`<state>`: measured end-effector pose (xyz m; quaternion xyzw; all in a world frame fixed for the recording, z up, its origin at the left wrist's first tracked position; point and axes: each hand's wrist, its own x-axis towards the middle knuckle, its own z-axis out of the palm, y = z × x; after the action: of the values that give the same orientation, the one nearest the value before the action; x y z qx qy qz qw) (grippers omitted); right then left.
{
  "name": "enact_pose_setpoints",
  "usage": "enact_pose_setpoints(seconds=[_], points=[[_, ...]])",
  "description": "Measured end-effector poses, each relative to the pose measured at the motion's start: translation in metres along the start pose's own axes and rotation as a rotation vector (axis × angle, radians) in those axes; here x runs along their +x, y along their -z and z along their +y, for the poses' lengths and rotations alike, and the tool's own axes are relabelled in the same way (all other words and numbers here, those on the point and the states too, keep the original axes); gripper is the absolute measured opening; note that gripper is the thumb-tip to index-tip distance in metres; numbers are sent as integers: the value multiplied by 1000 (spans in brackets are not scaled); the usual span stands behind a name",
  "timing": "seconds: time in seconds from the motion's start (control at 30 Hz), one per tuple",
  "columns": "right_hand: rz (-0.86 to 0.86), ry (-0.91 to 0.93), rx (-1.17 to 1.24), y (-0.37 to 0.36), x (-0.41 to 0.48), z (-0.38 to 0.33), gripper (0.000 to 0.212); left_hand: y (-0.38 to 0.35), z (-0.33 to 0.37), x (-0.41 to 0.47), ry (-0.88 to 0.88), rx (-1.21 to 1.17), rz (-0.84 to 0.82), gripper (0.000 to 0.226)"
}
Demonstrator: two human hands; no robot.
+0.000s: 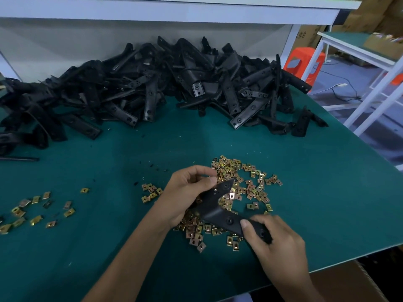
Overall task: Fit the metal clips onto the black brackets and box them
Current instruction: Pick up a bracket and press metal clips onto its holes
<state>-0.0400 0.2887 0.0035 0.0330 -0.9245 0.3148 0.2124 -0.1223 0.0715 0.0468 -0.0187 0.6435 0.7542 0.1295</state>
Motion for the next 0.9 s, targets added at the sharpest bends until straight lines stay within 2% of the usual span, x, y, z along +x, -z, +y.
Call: enact_pose_setpoints(seconds=[0.1, 0.33, 0.5, 0.6, 0.9], points=[[6, -34, 49, 2, 2, 0, 26, -3, -1, 0, 7, 11, -16, 10], [24, -90, 137, 3, 6, -1, 28, -7, -1, -6, -165, 191, -28, 7], [21, -132, 177, 4, 10, 1, 29, -5, 1, -9, -203, 296, -72, 34], [15, -158, 192, 5, 10, 0, 25, -8, -2, -9, -242, 357, -39, 40], [7, -166, 196, 5, 9, 0, 26, -12, -8, -10, -265, 369, 35, 32]])
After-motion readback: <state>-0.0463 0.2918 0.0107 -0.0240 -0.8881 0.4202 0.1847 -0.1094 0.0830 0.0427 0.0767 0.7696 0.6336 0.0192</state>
